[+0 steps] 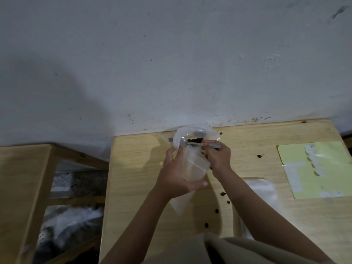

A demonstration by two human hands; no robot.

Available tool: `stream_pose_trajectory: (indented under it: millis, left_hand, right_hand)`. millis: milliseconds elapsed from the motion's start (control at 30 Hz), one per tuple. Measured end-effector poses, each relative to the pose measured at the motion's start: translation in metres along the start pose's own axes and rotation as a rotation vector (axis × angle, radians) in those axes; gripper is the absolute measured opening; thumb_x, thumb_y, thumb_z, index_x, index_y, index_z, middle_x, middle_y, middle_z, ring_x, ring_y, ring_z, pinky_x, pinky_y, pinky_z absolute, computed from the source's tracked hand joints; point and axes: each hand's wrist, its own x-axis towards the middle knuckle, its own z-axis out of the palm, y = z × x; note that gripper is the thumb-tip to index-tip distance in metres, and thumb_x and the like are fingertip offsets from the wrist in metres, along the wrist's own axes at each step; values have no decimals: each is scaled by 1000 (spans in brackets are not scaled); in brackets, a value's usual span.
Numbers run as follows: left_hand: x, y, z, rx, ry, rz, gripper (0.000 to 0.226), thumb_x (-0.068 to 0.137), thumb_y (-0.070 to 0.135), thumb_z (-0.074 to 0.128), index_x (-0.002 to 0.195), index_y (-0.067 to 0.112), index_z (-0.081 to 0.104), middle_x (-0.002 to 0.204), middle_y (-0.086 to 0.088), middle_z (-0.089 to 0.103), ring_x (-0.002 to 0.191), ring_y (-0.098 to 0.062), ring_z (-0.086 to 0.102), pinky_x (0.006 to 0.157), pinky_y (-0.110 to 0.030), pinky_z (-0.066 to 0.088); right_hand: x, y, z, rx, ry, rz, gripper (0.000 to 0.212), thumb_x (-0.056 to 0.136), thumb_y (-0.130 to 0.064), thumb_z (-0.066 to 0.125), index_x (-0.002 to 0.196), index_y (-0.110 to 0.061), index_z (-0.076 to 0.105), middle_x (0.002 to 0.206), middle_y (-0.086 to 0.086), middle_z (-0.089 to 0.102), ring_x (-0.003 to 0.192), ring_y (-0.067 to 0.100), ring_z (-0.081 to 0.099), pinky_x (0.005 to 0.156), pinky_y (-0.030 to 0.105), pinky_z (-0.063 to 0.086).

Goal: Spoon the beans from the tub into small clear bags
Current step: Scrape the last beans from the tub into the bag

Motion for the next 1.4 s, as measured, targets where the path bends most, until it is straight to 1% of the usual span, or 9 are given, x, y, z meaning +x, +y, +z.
stream_pose_trajectory:
  millis: [167, 300, 400, 600, 733, 833, 1000, 1233, 1400]
  left_hand:
    - [-4, 0, 0, 16, -3, 12, 131, 53, 67, 78, 148, 39, -6, 146, 27, -6, 143, -17, 11, 111, -44, 32]
    - [-7, 1, 0, 54, -15, 22, 129, 53, 70, 76, 149, 37, -4, 146, 29, -10, 144, -16, 7, 112, -46, 30]
    - [-8, 1, 1, 44, -12, 24, 129, 53, 69, 76, 149, 36, -3, 146, 29, -11, 144, -16, 7, 112, -47, 30]
    - [-10, -1, -1, 22, 12, 20, 129, 55, 66, 79, 149, 37, -4, 144, 30, -9, 143, -14, 10, 112, -44, 31]
    - [-10, -5, -1, 21, 39, -15, 132, 52, 68, 78, 150, 33, -3, 149, 20, -9, 143, -17, 11, 111, -41, 31]
    - [-12, -8, 0, 32, 50, -36, 133, 51, 70, 78, 150, 33, -2, 150, 17, -11, 144, -18, 9, 112, -42, 31]
    - [-15, -16, 3, 75, 63, -57, 134, 49, 71, 77, 150, 34, -3, 151, 13, -11, 145, -18, 4, 113, -43, 28]
    - [-23, -16, 10, 222, 127, -34, 135, 54, 68, 77, 151, 26, -6, 140, -1, 8, 135, -21, 15, 110, -40, 24]
    - [-23, -13, 13, 223, 134, -39, 135, 54, 67, 77, 151, 26, -7, 144, -5, 9, 136, -23, 14, 109, -42, 25]
  right_hand:
    - [-2, -2, -2, 22, -17, 61, 13, 81, -2, 64, 85, -10, 73, 67, 3, 64, 50, 12, 50, 39, 15, 38]
    - [0, -1, -5, 86, -46, 153, 14, 81, -1, 64, 88, -8, 74, 73, 6, 69, 65, 21, 53, 59, 27, 46]
    - [-1, 0, -4, 109, -52, 173, 14, 81, -2, 65, 86, -10, 74, 76, 6, 71, 69, 22, 55, 63, 29, 49]
    - [-3, 0, 0, 124, -62, 176, 12, 80, -3, 67, 84, -11, 74, 79, 8, 70, 65, 18, 59, 58, 25, 48]
    - [-3, 1, -6, 81, -42, 156, 10, 82, -7, 65, 85, -13, 74, 74, 8, 67, 43, 10, 39, 47, 22, 34]
    - [-3, 0, -18, 81, -23, 141, 9, 82, -8, 67, 87, -11, 74, 71, 7, 64, 46, 11, 39, 50, 24, 35]
    - [-10, -5, -46, 90, -6, 91, 10, 84, -5, 64, 89, -6, 73, 77, 7, 69, 44, 12, 35, 47, 24, 32]
    - [-35, -20, -88, 77, -30, -37, 10, 84, -2, 64, 87, -7, 72, 76, 10, 68, 46, 13, 37, 46, 24, 32]
    - [-62, -26, -96, -99, -147, -332, 18, 83, 6, 61, 81, -9, 72, 71, 2, 70, 53, 3, 55, 48, 15, 42]
